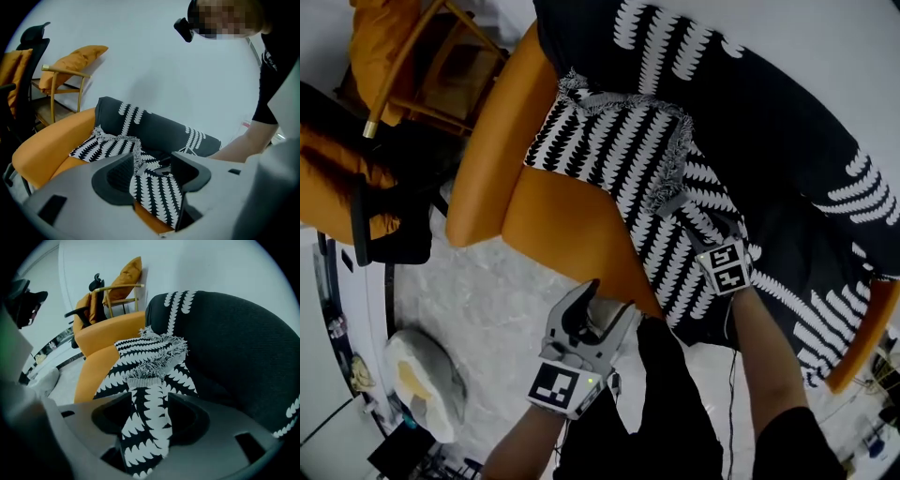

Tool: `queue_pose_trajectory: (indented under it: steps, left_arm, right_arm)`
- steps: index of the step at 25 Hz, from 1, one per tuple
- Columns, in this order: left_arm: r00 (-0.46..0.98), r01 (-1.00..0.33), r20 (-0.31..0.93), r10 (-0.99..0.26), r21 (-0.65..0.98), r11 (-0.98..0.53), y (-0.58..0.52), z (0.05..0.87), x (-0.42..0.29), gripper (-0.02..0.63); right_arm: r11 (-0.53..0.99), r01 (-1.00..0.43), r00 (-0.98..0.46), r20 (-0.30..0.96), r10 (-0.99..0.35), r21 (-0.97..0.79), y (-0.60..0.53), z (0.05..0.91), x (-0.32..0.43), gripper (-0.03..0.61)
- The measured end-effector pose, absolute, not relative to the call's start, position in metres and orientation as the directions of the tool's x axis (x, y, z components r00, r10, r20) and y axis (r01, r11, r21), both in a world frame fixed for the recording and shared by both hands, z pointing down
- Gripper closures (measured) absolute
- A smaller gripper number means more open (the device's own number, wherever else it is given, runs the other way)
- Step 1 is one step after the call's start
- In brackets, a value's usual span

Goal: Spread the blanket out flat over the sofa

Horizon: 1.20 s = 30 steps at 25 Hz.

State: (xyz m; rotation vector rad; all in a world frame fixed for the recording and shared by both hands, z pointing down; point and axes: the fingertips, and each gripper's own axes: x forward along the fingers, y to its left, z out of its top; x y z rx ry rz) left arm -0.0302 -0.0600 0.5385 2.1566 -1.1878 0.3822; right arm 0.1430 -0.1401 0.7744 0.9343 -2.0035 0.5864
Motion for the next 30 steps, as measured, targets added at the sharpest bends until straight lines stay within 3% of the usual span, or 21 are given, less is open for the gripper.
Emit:
queue_pose_trajectory:
  steps: [6,9,11,30]
  left_arm:
    - [0.523,-0.850,0.557,-0.645,0.389,-0.354,-0.049,0.553,-0.037,0.370]
    - [0.526,-0.848,0.559,-0.640,0.397,-0.350,-0.044,0.556,-0.037,0.370]
    - [0.531,-0.846,0.561,-0.636,0.401,-0.353,-0.042,0.555,-0.037,0.370]
    - [0.590,-0.799,0.490,-0.642,0.467,-0.378,-0.071,0.523,-0.027,0.374]
  right_arm:
    - [0.575,-0.812,-0.355,0.867,-0.349,-0.100,-0.142,0.813,0.147,0.345]
    - [0.567,-0.820,-0.322,0.886,-0.334,-0.084,-0.139,0.816,0.153,0.432]
    - [0.575,-0.817,-0.307,0.882,-0.357,-0.052,-0.136,0.807,0.153,0.551]
    - [0.576,-0.818,-0.446,0.626,-0.640,0.006,-0.142,0.641,0.096,0.563]
